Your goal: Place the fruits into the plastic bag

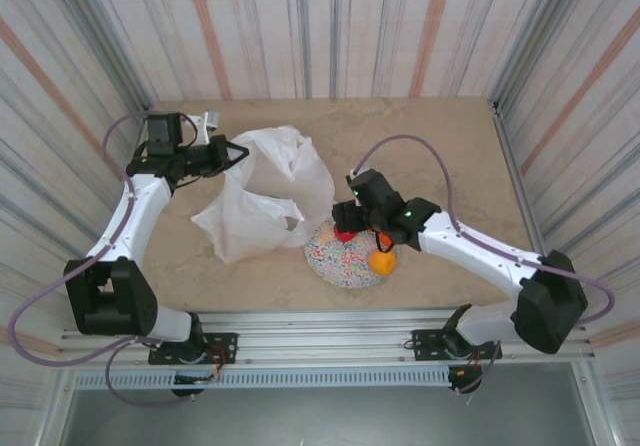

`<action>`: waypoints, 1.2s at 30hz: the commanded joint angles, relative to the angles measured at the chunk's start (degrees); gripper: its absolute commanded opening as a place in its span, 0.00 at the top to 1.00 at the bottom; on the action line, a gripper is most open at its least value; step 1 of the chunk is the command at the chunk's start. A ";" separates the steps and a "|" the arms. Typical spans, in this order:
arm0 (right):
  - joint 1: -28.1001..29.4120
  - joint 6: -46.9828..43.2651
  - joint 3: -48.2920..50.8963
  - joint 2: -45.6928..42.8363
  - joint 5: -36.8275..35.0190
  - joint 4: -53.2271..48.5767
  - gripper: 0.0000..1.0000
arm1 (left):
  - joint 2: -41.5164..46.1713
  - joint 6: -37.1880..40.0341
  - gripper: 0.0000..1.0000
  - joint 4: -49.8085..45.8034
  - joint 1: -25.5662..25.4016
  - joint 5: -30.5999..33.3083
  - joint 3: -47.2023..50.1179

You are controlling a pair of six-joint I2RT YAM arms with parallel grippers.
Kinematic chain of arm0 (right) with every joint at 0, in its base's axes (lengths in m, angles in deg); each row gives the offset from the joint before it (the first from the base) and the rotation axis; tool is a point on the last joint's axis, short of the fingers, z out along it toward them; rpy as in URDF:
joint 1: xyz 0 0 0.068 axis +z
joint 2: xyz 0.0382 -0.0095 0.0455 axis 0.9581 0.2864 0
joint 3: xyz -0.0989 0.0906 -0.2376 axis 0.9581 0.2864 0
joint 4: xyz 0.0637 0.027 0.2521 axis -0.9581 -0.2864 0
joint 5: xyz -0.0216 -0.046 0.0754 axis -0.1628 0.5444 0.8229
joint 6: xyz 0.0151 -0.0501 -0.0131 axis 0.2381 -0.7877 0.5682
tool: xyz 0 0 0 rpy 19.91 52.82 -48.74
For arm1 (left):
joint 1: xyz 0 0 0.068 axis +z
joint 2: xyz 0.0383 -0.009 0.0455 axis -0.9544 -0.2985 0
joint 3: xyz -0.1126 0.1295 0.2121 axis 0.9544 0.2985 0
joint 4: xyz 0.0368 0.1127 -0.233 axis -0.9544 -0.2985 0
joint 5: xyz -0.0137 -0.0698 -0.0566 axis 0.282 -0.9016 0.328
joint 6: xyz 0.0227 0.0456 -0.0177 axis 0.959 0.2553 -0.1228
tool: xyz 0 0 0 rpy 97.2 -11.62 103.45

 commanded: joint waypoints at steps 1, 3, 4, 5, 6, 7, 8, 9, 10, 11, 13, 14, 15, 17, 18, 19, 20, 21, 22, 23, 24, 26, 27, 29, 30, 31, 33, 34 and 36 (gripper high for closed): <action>1.63 -4.31 -1.72 4.04 -2.41 -4.56 0.09 | -0.23 0.66 1.00 -0.52 -0.27 -0.64 -1.26; 1.85 -5.27 -2.86 6.57 -2.73 -5.02 0.08 | -0.10 0.71 1.00 -0.57 -0.28 -0.64 -1.23; 1.85 -5.88 -3.20 7.72 -3.02 -4.95 0.08 | -0.03 0.79 1.00 -0.61 -0.31 -0.51 -1.23; 1.77 -6.46 -3.52 8.80 -3.48 -5.04 0.08 | -0.03 0.87 1.00 -0.61 -0.24 -0.47 -1.19; 1.70 -7.03 -3.84 9.74 -3.72 -4.96 0.08 | 0.05 0.89 1.00 -0.61 -0.25 -0.47 -1.20; 1.58 -7.48 -4.08 10.61 -3.82 -4.94 0.08 | 0.03 0.89 1.00 -0.61 -0.28 -0.51 -1.23; 1.50 -7.88 -4.48 11.50 -3.74 -4.95 0.07 | -0.02 0.89 1.00 -0.61 -0.30 -0.55 -1.22; 1.41 -8.10 -4.68 12.06 -3.67 -4.83 0.08 | 0.02 0.81 1.00 -0.61 -0.24 -0.64 -1.24; 1.36 -8.33 -4.90 12.84 -3.52 -4.77 0.08 | 0.02 0.81 1.00 -0.57 -0.31 -0.64 -1.41; 1.22 -8.56 -5.00 13.65 -3.26 -4.68 0.08 | 0.02 0.80 1.00 -0.61 -0.28 -0.67 -1.39; 1.07 -8.67 -5.29 14.82 -2.80 -4.32 0.09 | 0.07 0.81 1.00 -0.61 -0.24 -0.68 -1.40; 1.05 -8.83 -5.41 15.38 -2.37 -4.09 0.09 | 0.10 0.87 1.00 -0.61 -0.24 -0.58 -1.33; 1.04 -8.96 -5.54 15.83 -2.08 -3.78 0.10 | 0.02 0.81 1.00 -0.61 -0.31 -0.69 -1.32; 1.05 -9.27 -5.86 17.01 -1.89 -3.31 0.12 | 0.07 0.81 1.00 -0.62 -0.32 -0.67 -1.40; 1.05 -9.40 -6.00 17.45 -1.96 -3.32 0.13 | 0.08 0.84 1.00 -0.61 -0.26 -0.63 -1.33; 0.94 -9.57 -6.24 18.10 -2.21 -3.31 0.14 | 0.08 0.89 1.00 -0.67 -0.27 -0.65 -1.36; 0.93 -9.71 -6.39 18.52 -2.32 -3.27 0.15 | 0.10 0.89 1.00 -0.70 -0.24 -0.65 -1.37; 0.87 -9.84 -6.61 19.09 -2.54 -3.27 0.16 | 0.14 0.89 1.00 -0.65 -0.28 -0.69 -1.38; 0.78 -10.01 -6.70 19.57 -2.67 -3.02 0.17 | 0.20 0.89 1.00 -0.70 -0.25 -0.65 -1.37; 0.70 -10.06 -6.70 19.94 -2.60 -2.90 0.17 | 0.16 0.89 1.00 -0.70 -0.26 -0.64 -1.36; 0.62 -10.19 -6.73 20.56 -2.55 -2.69 0.18 | 0.15 0.89 1.00 -0.69 -0.24 -0.73 -1.34; 0.45 -10.28 -6.84 21.44 -2.29 -2.39 0.19 | 0.12 0.89 1.00 -0.71 -0.28 -0.71 -1.35; 0.47 -10.36 -6.96 21.89 -2.17 -2.31 0.20 | 0.11 0.87 1.00 -0.70 -0.24 -0.74 -1.39; 0.51 -10.31 -6.95 22.51 -1.89 -1.98 0.23 | 0.08 0.89 1.00 -0.70 -0.28 -0.73 -1.33; 0.54 -10.32 -6.96 22.72 -1.73 -1.83 0.25 | 0.09 0.89 1.00 -0.70 -0.32 -0.74 -1.40; 0.53 -10.37 -6.76 22.77 -1.71 -1.70 0.27 | 0.15 0.89 1.00 -0.70 -0.24 -0.73 -1.33; 0.53 -10.46 -6.87 22.61 -1.55 -1.61 0.31 | 0.06 0.89 1.00 -0.70 -0.24 -0.72 -1.32; 0.54 -10.44 -6.74 22.30 -1.38 -1.61 0.34 | 0.09 0.89 1.00 -0.70 -0.26 -0.73 -1.38; 0.56 -10.54 -6.69 21.65 -1.11 -1.69 0.38 | 0.11 0.85 1.00 -0.70 -0.26 -0.73 -1.38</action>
